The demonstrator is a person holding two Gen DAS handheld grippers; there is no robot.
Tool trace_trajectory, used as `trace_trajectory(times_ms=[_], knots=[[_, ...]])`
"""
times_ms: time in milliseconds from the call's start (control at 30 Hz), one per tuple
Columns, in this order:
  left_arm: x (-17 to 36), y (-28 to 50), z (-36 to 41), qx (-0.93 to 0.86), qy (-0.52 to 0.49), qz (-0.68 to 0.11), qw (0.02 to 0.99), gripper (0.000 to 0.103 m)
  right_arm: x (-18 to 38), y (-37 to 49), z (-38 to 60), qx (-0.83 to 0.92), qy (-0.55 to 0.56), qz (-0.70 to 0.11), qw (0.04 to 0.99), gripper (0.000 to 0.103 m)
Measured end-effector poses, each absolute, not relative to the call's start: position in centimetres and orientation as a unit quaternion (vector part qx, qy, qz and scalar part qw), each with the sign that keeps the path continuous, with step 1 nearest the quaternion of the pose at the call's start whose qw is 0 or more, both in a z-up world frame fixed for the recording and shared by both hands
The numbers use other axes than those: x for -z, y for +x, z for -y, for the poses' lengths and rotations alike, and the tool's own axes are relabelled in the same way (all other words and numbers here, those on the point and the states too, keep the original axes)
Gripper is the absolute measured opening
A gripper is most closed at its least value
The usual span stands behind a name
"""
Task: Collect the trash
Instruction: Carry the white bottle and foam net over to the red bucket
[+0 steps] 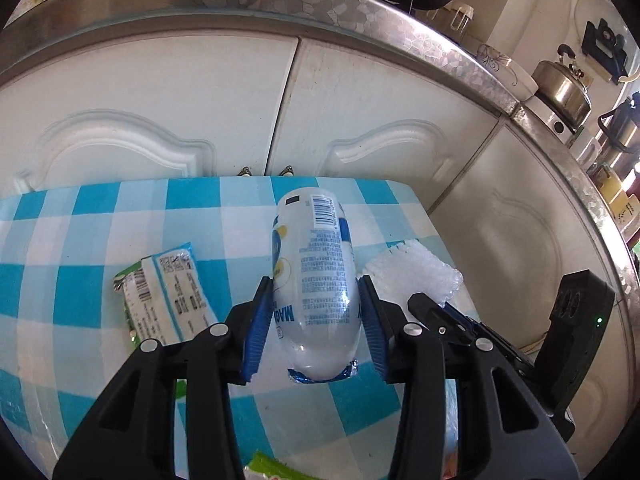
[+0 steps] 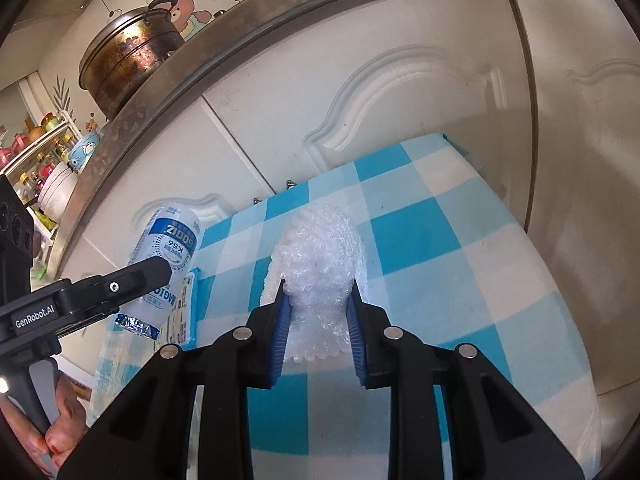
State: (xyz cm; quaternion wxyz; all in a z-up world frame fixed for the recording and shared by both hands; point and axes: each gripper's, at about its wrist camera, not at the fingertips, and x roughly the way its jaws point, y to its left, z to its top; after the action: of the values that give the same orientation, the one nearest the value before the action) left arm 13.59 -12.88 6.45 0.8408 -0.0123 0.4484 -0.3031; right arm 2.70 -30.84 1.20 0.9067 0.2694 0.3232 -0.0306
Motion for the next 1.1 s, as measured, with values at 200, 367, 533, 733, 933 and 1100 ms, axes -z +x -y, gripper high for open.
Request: trace_trajectory(times_ms=[200,367,533,733,933,1100], knots=[[-7.2,9.9,9.1,0.307,-0.037,-0.441,0.843,0.044,-1.5,-0.7,28.7,0.028,0.286,-0.322,0.902,0.028],[-7.3,6.2,5.4,0.301,-0.049,-0.434,0.847,0.044,-1.7,-4.0,27.0,0.028,0.292,-0.321,0.900,0.028],[-7.0,2.5,1.5,0.297,-0.070,-0.443,0.843,0.044,-2.1,-7.2,25.3,0.029,0.290,-0.321,0.901,0.027],[-6.6,-0.8,-3.1,0.282,-0.085,-0.442,0.847,0.044,-2.7,-10.8,22.8,0.024,0.270,-0.325,0.906,0.027],[-6.5,-3.9,-7.0,0.266,-0.084,-0.431,0.858,0.044,-3.0,-13.8,21.1,0.018,0.266,-0.324,0.908,0.028],[-6.1,-6.3,-9.8,0.253,-0.086,-0.422,0.866,0.044,-3.3,-15.6,19.8,0.014,0.259,-0.326,0.909,0.028]])
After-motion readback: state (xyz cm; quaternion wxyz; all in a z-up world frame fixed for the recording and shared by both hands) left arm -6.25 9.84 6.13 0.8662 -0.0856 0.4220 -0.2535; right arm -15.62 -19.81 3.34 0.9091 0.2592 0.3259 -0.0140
